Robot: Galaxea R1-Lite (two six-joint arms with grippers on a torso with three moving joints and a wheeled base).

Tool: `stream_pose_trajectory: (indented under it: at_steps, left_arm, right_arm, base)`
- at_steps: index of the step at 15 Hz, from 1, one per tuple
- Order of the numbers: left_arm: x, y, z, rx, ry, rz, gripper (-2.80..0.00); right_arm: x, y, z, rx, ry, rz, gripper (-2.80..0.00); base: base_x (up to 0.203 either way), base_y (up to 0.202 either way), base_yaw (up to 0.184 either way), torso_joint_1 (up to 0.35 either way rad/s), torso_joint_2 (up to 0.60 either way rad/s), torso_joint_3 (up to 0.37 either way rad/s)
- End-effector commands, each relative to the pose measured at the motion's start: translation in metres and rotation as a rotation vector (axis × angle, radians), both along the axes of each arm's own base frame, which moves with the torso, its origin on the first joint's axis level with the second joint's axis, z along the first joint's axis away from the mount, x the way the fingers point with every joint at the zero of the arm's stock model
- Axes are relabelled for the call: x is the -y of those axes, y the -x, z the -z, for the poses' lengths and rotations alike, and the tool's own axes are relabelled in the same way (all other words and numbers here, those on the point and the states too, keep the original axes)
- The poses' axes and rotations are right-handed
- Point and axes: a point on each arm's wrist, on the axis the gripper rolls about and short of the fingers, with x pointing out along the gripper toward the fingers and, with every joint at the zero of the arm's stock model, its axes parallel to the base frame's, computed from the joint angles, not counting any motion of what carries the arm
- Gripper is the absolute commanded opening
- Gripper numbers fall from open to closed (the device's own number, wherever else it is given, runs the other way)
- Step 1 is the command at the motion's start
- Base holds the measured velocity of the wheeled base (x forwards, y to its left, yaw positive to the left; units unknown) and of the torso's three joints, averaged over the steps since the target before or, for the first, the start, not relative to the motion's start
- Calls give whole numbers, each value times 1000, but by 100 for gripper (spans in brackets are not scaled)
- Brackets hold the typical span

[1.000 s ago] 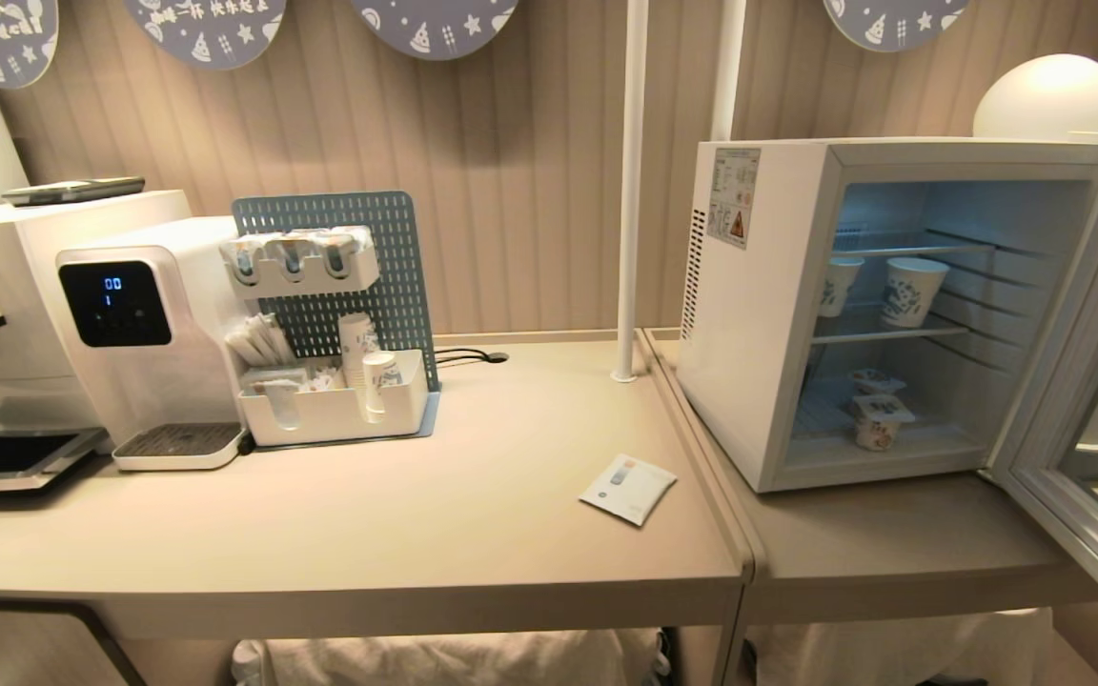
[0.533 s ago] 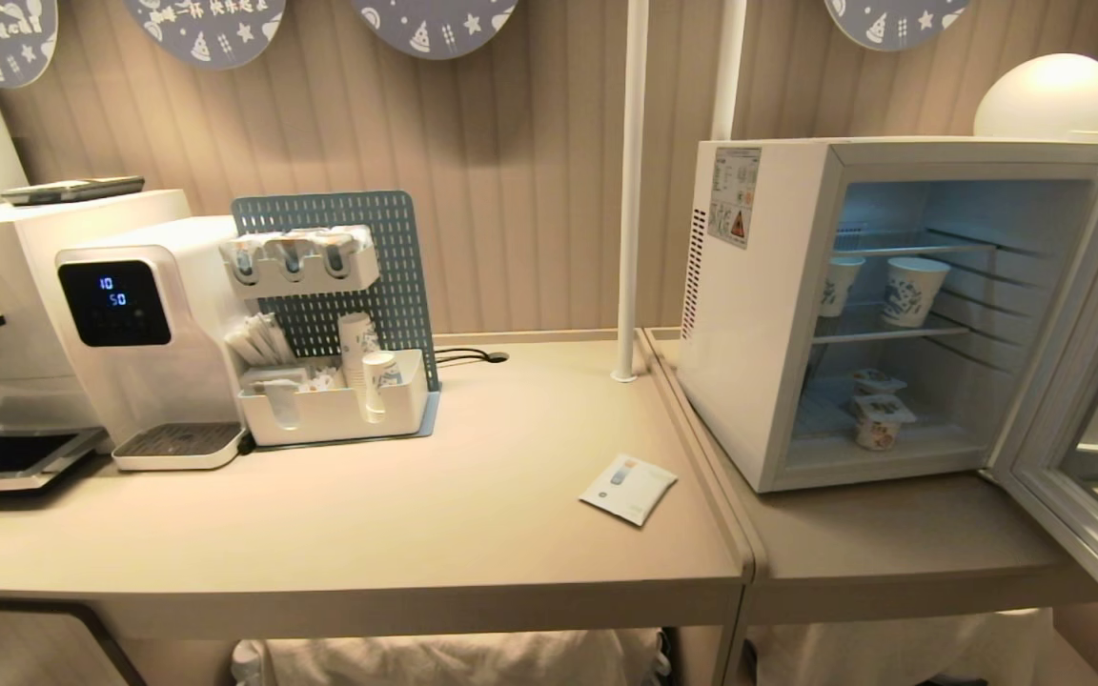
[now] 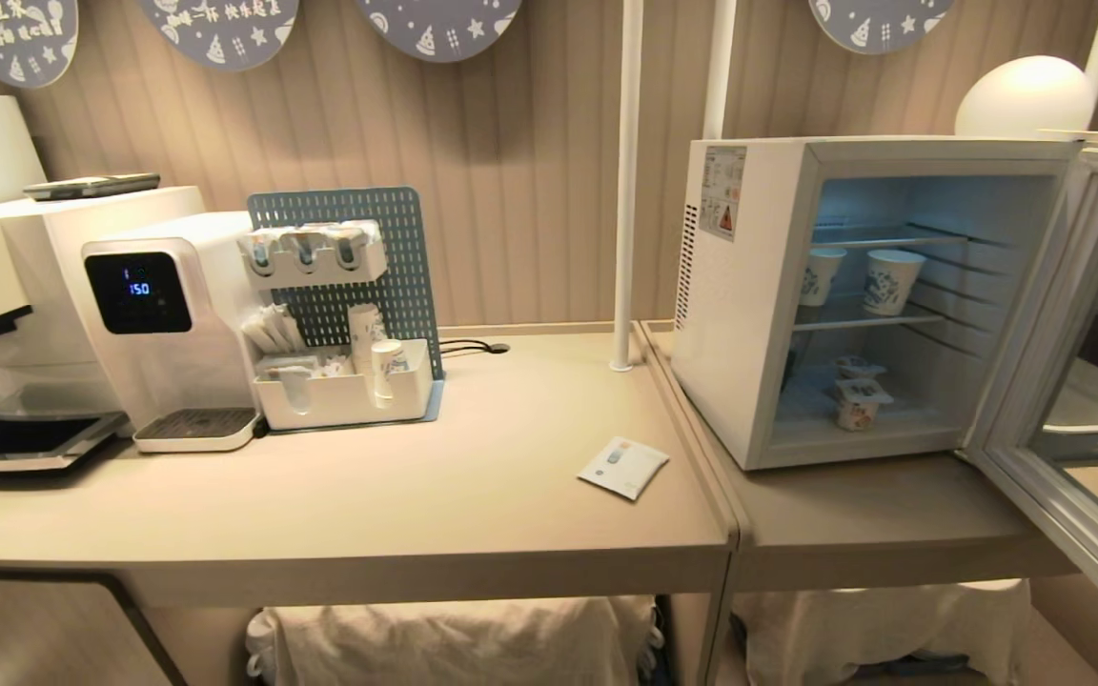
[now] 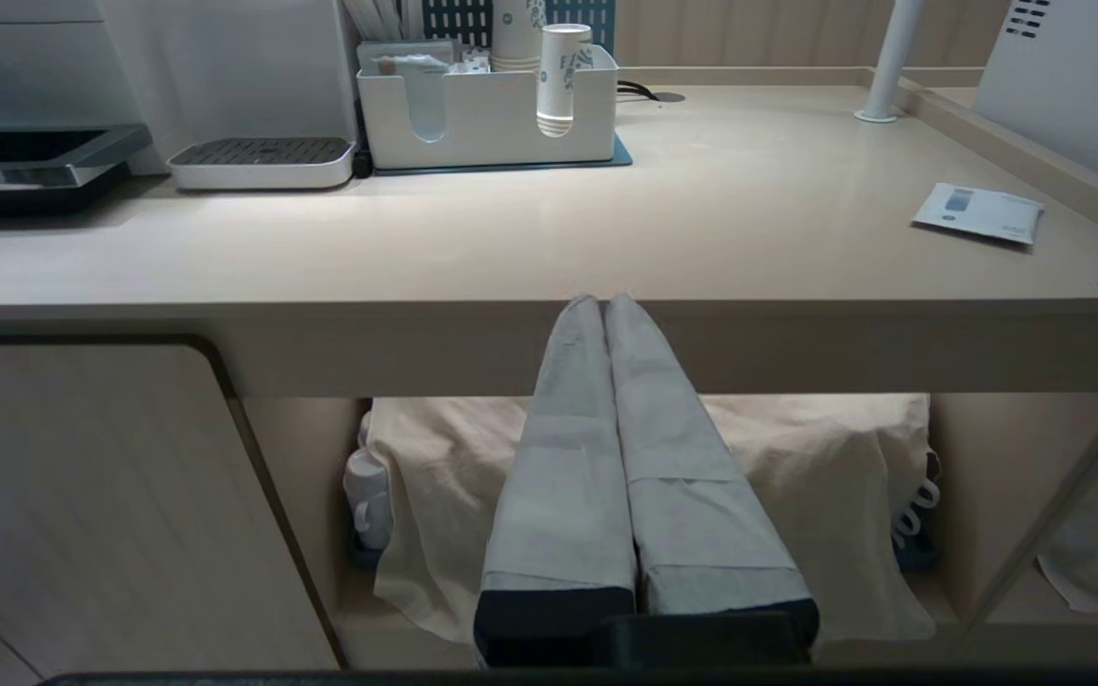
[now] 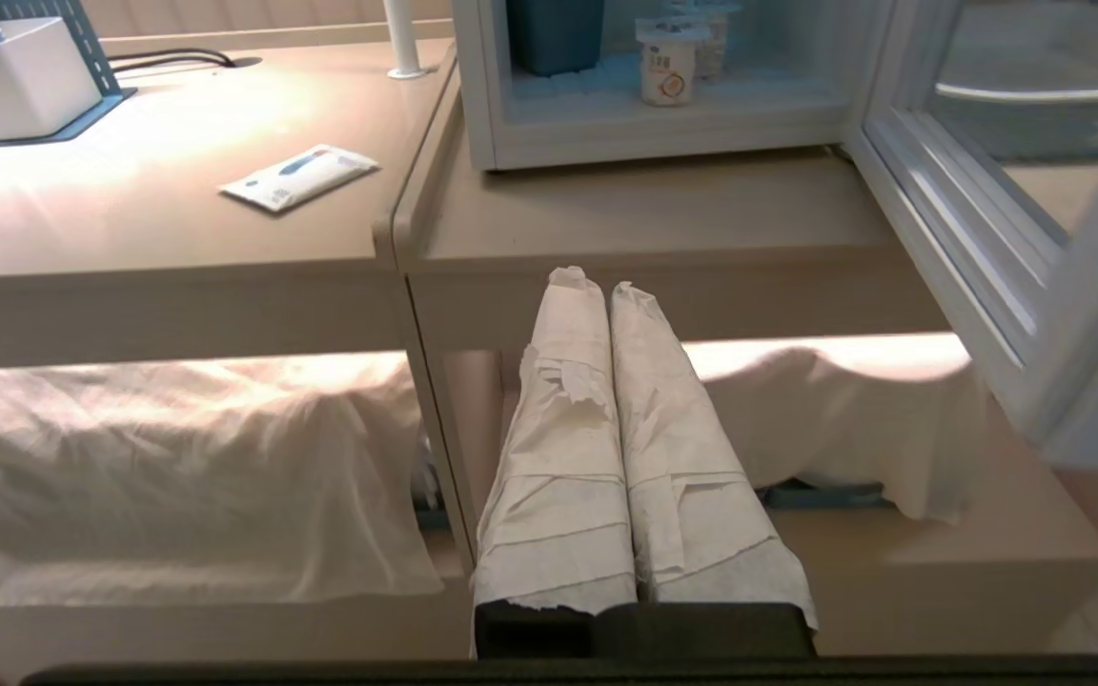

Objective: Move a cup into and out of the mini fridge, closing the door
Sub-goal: Close the freezer door

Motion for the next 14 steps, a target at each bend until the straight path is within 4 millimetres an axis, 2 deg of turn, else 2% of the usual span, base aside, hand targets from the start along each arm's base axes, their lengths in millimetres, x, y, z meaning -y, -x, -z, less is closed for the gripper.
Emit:
stream_pose_trajectory:
  at_steps: [1, 5, 9, 14]
  left_arm:
    - [0, 0, 1, -4, 0, -1, -280]
    - [0, 0, 1, -3, 2, -1, -280]
    - [0, 0, 0, -2, 0, -1, -280]
    - [0, 0, 1, -4, 0, -1, -280]
  right_arm:
    - [0, 0, 0, -5, 1, 0, -280]
    - [0, 0, 0, -8, -1, 0, -280]
    - [0, 0, 0, -8, -1, 0, -280]
    - [0, -1, -1, 23, 5, -5, -280]
  base:
    - [-194, 0, -1, 6, 2, 2]
    - [-186, 0, -2, 3, 3, 2]
    - [-24, -16, -1, 1, 0, -1]
    - [-1, -176, 1, 2, 3, 3]
